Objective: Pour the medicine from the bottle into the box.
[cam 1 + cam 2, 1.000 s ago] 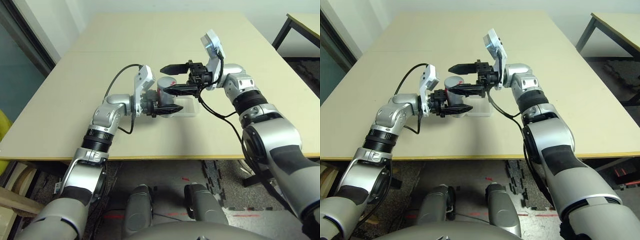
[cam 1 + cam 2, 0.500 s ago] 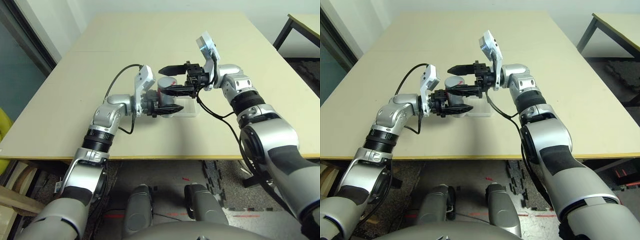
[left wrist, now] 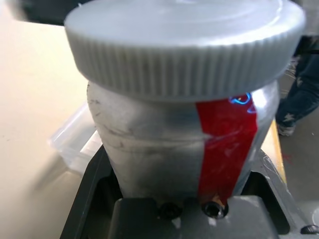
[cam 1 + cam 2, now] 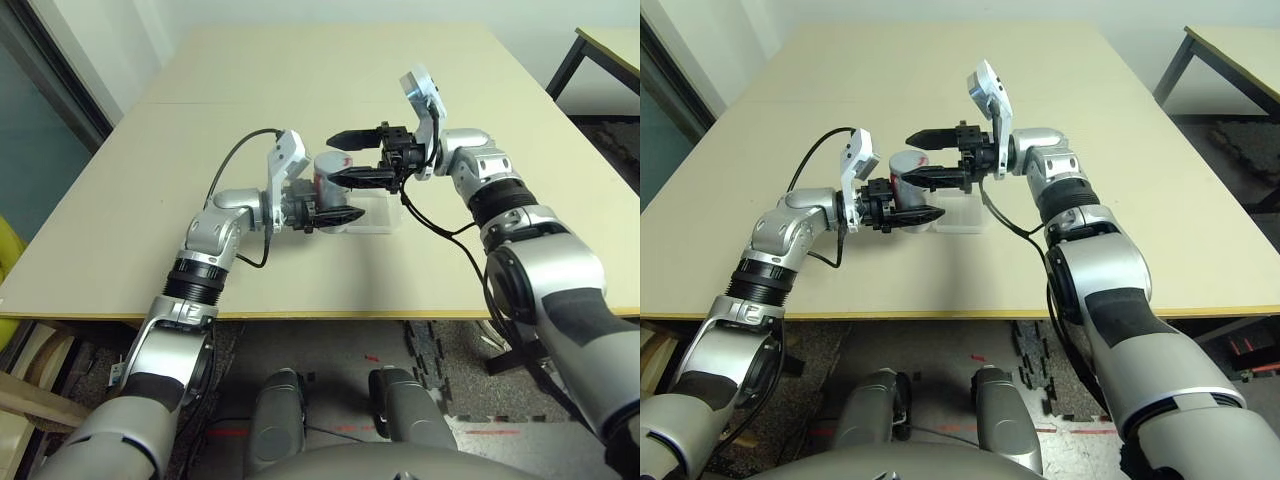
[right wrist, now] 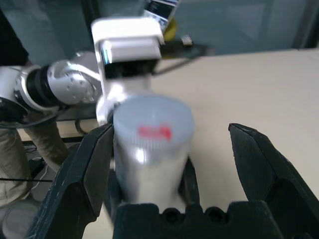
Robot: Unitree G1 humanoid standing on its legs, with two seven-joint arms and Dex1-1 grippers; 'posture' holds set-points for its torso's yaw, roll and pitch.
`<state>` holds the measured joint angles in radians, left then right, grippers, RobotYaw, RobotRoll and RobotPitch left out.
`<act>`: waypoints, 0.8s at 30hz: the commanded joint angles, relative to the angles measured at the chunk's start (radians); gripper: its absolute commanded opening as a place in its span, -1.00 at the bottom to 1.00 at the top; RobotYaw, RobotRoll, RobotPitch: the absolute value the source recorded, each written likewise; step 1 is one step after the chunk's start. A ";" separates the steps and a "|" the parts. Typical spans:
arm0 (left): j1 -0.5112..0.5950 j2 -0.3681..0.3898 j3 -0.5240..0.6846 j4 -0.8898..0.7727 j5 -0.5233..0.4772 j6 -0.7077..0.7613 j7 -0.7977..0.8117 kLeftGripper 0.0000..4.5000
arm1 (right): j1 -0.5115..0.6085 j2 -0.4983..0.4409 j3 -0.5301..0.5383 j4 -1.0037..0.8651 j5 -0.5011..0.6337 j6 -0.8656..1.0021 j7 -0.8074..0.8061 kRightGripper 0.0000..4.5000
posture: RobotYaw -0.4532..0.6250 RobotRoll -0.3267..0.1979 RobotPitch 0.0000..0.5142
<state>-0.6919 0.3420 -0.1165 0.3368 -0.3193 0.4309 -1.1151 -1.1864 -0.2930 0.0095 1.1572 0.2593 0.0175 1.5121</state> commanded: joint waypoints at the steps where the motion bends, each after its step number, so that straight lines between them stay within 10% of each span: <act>1: 0.009 0.001 -0.008 -0.022 -0.014 -0.016 -0.033 0.24 | -0.011 -0.053 -0.042 0.045 -0.021 0.000 -0.063 1.00 | -0.36 0.25 -0.79; 24: -0.006 0.003 0.002 0.018 -0.005 -0.040 -0.029 0.24 | -0.028 -0.071 -0.055 0.002 -0.040 0.036 0.102 1.00 | -0.38 0.25 -0.78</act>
<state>-0.6890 0.3377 -0.1174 0.3345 -0.3218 0.3998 -1.1345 -1.2081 -0.3706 -0.0549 1.1876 0.2119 0.0465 1.6013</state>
